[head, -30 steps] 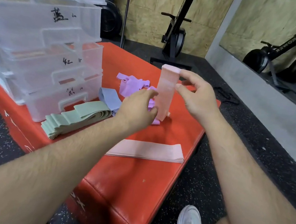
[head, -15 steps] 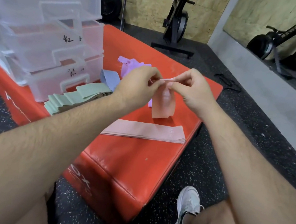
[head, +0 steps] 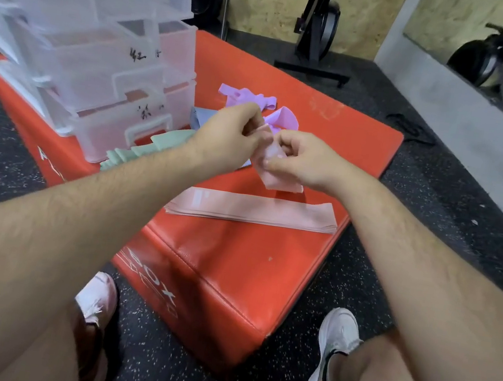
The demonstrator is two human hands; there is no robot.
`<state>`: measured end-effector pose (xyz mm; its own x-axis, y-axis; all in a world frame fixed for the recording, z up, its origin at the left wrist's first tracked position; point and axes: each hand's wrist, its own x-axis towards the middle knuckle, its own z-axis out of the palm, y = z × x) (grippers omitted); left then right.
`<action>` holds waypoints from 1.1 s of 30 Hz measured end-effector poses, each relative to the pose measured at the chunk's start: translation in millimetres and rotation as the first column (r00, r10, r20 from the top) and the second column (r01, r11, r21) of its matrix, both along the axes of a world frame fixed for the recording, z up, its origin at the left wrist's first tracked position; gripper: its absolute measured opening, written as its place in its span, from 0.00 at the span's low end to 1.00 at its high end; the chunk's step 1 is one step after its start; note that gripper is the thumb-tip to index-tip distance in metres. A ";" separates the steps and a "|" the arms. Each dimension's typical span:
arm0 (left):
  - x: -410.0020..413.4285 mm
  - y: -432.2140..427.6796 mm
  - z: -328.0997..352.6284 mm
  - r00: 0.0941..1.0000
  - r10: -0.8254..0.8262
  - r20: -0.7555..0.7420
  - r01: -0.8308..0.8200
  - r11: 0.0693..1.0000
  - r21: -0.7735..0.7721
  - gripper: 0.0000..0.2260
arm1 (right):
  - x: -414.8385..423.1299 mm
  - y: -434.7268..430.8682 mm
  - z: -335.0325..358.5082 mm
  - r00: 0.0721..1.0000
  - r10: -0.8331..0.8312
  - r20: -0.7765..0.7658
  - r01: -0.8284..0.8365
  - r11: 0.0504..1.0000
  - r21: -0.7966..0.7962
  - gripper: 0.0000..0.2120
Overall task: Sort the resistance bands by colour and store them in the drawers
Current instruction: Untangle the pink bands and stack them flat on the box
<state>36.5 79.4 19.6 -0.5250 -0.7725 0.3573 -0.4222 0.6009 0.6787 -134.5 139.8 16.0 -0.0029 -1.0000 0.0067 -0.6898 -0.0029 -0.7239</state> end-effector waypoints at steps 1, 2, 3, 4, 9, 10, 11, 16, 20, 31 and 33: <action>3.1 -2.2 -0.1 1.000 0.029 -0.007 -0.029 1.000 -0.007 0.07 | -1.3 0.0 -2.2 0.999 -0.004 -0.034 0.005 1.000 0.021 0.14; 6.9 -5.0 -0.8 0.998 0.063 -0.009 -0.063 0.998 -0.009 0.07 | -3.6 0.4 -3.9 0.998 0.003 -0.070 0.000 0.999 0.044 0.15; 11.3 -7.4 -1.5 0.996 0.093 -0.015 -0.093 0.996 -0.001 0.06 | -6.8 0.6 -5.8 0.995 0.010 -0.101 -0.003 0.998 0.068 0.14; 16.3 -9.4 -2.2 0.993 0.116 -0.027 -0.115 0.993 0.021 0.06 | -10.4 1.3 -7.0 0.992 0.025 -0.122 -0.014 0.996 0.086 0.11; 40.8 -15.1 -7.3 0.972 0.210 -0.106 -0.190 0.966 0.173 0.08 | -33.4 9.6 -3.4 0.946 0.006 -0.323 0.036 0.992 0.124 0.09; 43.4 -14.2 -8.0 0.969 0.218 -0.118 -0.192 0.961 0.200 0.08 | -37.1 12.6 -2.4 0.935 0.001 -0.354 0.047 0.991 0.127 0.09; 45.1 -13.2 -9.0 0.965 0.229 -0.128 -0.198 0.956 0.218 0.07 | -41.1 14.6 -2.8 0.920 -0.008 -0.391 0.065 0.989 0.134 0.09; 54.1 -9.8 -15.7 0.930 0.308 -0.202 -0.235 0.918 0.320 0.06 | -56.2 30.5 -0.8 0.826 -0.002 -0.564 0.116 0.979 0.167 0.08; 62.6 -9.3 -24.9 0.898 0.377 -0.225 -0.271 0.879 0.393 0.05 | -72.9 45.1 0.3 0.833 -0.044 -0.552 0.168 0.970 0.176 0.05; 85.3 -7.6 -50.9 0.914 0.405 -0.032 -0.358 0.840 0.407 0.10 | -79.9 80.0 -8.1 0.947 -0.321 -0.015 0.315 0.920 0.232 0.04; 88.4 -5.6 -56.7 0.915 0.403 0.024 -0.381 0.841 0.385 0.11 | -76.5 83.0 -15.6 0.945 -0.323 -0.055 0.327 0.912 0.246 0.04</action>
